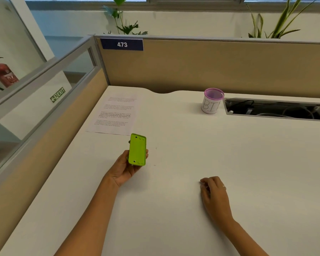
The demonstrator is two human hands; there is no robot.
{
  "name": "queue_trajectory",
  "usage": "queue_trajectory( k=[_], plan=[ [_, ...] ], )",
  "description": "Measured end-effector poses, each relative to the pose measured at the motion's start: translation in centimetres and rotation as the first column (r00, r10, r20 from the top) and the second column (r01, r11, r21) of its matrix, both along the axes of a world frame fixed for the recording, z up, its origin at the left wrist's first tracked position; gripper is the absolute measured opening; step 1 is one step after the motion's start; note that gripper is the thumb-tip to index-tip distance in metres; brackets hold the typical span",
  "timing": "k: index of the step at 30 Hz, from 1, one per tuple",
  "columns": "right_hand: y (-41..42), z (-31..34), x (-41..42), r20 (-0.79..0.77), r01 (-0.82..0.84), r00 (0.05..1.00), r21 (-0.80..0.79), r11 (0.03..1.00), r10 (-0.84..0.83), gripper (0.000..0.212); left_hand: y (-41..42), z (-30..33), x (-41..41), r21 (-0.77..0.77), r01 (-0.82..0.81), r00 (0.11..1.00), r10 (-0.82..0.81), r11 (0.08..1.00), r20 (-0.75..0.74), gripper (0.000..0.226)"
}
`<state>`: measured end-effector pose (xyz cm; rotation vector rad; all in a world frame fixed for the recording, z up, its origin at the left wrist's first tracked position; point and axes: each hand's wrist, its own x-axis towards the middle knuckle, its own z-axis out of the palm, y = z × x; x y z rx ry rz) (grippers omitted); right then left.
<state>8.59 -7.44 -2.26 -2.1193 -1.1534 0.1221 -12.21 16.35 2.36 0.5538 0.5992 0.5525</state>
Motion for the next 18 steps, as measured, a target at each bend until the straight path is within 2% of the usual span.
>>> queue_trajectory(
  k=[4,7,9,12,18],
  plan=[
    [0.2,-0.2,0.0,0.004,0.026,1.0,-0.017,1.0,-0.026,0.014,1.6,0.5,0.1,0.144,0.021,0.994,-0.005,0.989,-0.106,0.03],
    [0.6,-0.3,0.0,-0.001,0.048,0.999,-0.044,0.998,-0.048,0.014,3.7,0.9,0.4,0.281,0.056,0.956,0.03,0.958,-0.293,0.026],
    [1.0,-0.3,0.1,-0.009,0.071,0.997,-0.077,0.995,-0.072,0.014,5.0,1.2,0.9,0.325,0.085,0.896,0.071,0.942,-0.439,0.023],
    [1.8,0.0,0.0,0.007,0.116,0.993,-0.119,0.986,-0.116,0.013,7.1,1.7,2.5,0.42,0.135,0.756,0.181,0.898,-0.629,0.014],
    [3.7,0.5,-0.1,0.023,0.216,0.976,-0.189,0.958,-0.215,0.015,10.5,3.0,6.7,0.552,0.286,0.55,0.338,0.783,-0.764,0.004]
  ],
)
